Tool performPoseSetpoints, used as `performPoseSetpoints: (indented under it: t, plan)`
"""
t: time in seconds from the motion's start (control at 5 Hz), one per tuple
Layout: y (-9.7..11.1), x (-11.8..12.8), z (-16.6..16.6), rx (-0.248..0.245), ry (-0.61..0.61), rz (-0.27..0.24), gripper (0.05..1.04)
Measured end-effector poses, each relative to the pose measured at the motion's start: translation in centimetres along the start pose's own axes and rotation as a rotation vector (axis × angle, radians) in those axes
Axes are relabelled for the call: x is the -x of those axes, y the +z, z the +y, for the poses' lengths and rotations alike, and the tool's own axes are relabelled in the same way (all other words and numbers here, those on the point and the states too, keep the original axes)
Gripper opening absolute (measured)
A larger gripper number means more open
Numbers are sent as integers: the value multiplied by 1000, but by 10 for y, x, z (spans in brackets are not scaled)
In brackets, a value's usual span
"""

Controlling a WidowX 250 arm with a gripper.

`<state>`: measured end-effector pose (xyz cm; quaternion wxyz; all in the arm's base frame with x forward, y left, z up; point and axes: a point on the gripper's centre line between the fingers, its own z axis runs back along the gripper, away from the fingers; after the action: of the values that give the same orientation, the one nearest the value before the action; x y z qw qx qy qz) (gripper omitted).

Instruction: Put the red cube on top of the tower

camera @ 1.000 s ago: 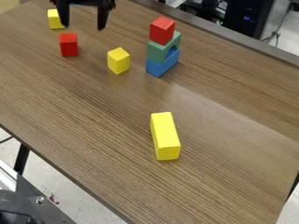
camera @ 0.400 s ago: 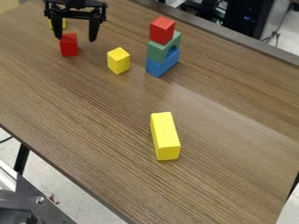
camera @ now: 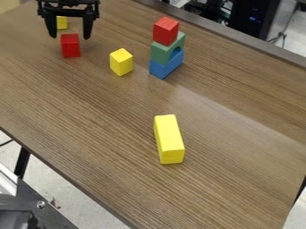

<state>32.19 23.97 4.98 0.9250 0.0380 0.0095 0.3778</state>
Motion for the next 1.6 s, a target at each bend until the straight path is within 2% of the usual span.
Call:
performPoseSetpoints:
  t: [0.4,0.6,0.8,1.0,1.2,1.4,1.6]
  plan:
    - [-5,7,0,13,-31,37,999]
    - [-12,14,-5,14,-56,52,967]
    - [-17,17,-5,12,-60,57,690]
    - [-18,17,-6,15,-50,50,593]
    - [-17,17,-6,19,-48,49,593]
    - [-7,22,-12,17,-93,73,593]
    - [34,23,-26,53,-155,15,592]
